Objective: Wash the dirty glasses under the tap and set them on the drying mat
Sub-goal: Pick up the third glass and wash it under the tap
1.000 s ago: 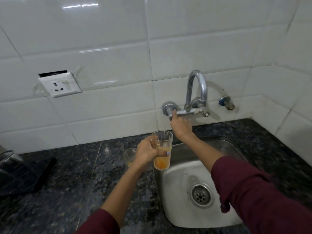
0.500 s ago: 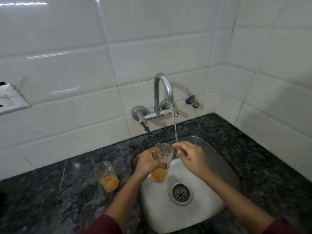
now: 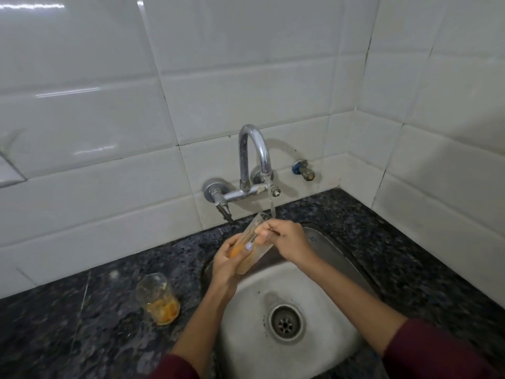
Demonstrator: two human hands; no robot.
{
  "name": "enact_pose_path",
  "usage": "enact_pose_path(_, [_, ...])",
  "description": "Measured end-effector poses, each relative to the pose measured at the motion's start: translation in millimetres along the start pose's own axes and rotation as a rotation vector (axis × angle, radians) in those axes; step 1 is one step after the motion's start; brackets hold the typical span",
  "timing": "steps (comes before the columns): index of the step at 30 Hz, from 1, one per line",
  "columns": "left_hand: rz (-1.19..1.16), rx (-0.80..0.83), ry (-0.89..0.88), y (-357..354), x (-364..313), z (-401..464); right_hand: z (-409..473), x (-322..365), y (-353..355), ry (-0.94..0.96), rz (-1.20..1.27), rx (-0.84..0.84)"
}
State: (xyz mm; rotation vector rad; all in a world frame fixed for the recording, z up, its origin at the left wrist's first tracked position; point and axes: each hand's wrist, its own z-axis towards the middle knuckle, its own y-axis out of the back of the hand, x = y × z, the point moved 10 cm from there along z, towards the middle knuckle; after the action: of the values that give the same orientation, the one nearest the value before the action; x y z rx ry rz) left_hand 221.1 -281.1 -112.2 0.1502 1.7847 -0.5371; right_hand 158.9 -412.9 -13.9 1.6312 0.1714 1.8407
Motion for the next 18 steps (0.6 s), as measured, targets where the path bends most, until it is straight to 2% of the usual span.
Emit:
enact_pose_path(2, [-0.115,-0.040,0.024,2.6,6.8,0.1,-2.9,-2.1,-4.8,0.008,0.029,0.021])
enact_pose_path(5, [-0.205,-0.035,0.119,3.0,15.7,0.7,-15.8,-1.8,-13.9,0.113,0.068,0.168])
enact_pose_path(9, [-0.164,0.061,0.402,-1.6,35.9,-3.2,-24.2,-9.0,-10.5,0.248,-0.227,0.295])
enact_pose_path(12, [-0.224,0.059,0.503,-5.4,45.8,-5.1,-19.2,-11.3,-5.0,0.201,-0.219,0.251])
enact_pose_path(14, [-0.321,0.034,0.399,-12.0,36.9,-0.9,-13.1,-3.9,3.5,0.137,-0.178,0.109])
enact_pose_path(15, [-0.369,-0.010,0.292,-11.3,30.9,3.1,-10.9,-0.4,8.0,0.103,-0.166,0.029])
enact_pose_path(18, [-0.415,-0.220,0.004,2.8,13.9,3.4,-12.2,-1.2,12.8,0.019,-0.079,-0.127])
